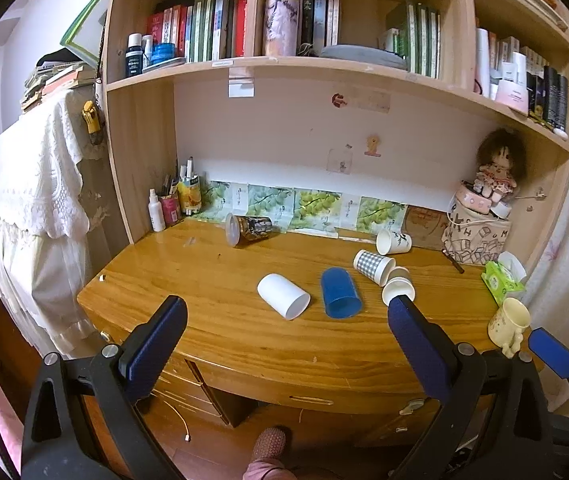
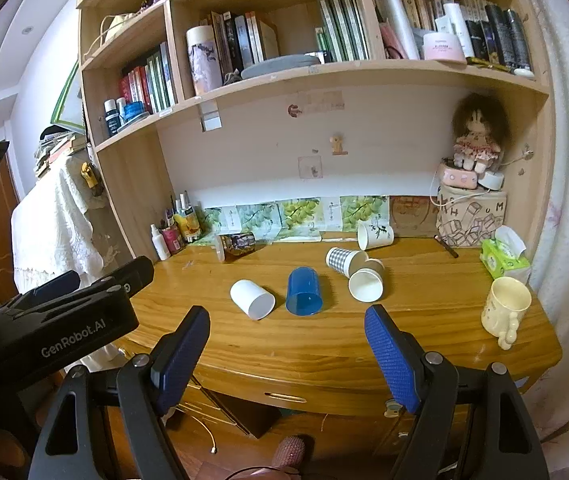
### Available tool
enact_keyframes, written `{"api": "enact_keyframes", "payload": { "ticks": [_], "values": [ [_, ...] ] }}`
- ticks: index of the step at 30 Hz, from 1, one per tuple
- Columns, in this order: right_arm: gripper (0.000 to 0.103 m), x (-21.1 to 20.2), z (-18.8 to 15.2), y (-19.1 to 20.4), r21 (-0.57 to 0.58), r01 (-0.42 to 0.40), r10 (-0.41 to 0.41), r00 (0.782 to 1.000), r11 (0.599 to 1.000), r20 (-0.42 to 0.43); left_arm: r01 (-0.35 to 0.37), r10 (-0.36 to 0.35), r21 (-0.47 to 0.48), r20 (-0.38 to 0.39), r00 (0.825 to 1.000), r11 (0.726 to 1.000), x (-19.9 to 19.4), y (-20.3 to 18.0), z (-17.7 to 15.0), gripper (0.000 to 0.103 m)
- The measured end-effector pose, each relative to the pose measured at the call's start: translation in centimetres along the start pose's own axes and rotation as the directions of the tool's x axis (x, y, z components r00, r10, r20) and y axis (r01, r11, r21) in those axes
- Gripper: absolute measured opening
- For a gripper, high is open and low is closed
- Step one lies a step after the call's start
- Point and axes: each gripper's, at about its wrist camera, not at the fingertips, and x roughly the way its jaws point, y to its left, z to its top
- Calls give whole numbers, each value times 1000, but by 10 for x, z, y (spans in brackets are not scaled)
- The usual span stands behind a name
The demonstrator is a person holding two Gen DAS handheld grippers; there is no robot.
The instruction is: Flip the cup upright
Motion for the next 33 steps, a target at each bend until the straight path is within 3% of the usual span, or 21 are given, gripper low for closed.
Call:
{"api": "enact_keyframes", "payload": {
  "ticks": [15,26,33],
  "values": [
    [80,83,25,-8,66,-77,85,987,995,-135,-37,37,-6,-76,996,999,76,10,30,101],
    [80,158,51,-16,136,-97,125,968,986,-217,-17,21,34,-122,992,999,139,12,62,101],
    [80,199,62,-26,216,-73,132,954,974,-269,47,-30,81,-195,980,996,183,13,81,101]
  ]
}}
